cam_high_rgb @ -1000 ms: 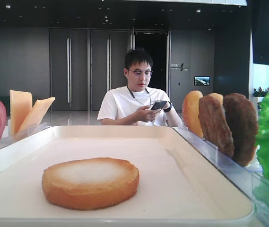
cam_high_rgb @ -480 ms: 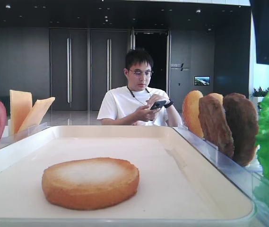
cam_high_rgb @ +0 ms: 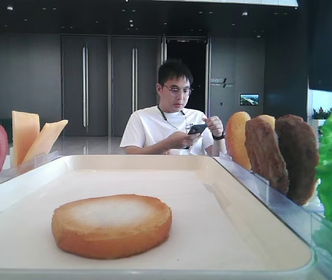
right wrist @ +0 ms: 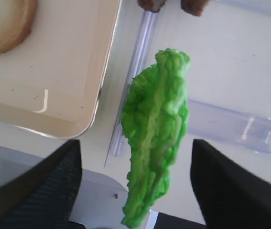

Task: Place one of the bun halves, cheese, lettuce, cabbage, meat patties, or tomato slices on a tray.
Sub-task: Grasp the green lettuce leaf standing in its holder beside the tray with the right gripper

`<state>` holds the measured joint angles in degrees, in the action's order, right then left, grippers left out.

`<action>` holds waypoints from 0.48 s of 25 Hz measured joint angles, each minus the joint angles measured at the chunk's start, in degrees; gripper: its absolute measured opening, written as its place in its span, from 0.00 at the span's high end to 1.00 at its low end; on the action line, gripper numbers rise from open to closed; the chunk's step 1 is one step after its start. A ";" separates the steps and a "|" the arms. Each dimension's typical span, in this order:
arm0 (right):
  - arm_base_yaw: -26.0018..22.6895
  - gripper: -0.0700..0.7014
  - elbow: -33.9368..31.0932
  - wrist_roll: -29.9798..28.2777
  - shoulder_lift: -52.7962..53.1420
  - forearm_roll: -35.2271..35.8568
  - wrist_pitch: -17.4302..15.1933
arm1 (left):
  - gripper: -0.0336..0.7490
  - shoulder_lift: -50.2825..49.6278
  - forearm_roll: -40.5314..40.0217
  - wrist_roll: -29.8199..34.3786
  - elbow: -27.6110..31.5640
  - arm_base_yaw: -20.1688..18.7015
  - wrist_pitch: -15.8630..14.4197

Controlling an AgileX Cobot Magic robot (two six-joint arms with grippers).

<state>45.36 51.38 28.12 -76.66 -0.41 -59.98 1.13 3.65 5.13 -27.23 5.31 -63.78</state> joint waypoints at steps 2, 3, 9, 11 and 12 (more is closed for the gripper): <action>0.00 0.31 0.00 -0.05 0.00 0.01 0.12 | 0.36 0.00 0.00 0.00 0.00 0.00 0.00; 0.00 0.33 0.00 -0.05 0.00 0.06 0.12 | 0.36 0.00 0.00 0.00 0.00 0.00 0.00; 0.00 0.54 0.00 -0.10 0.00 0.00 0.12 | 0.36 0.00 0.00 0.00 0.00 0.00 0.00; 0.00 0.62 0.00 -0.11 0.00 -0.18 0.12 | 0.36 0.00 0.00 0.00 0.00 0.00 0.00; 0.00 0.65 0.00 -0.11 0.00 -0.62 0.12 | 0.36 0.00 0.00 0.00 0.00 0.00 0.00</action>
<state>45.36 51.38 28.01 -76.66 -1.04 -59.86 1.13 3.65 5.13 -27.23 5.31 -63.78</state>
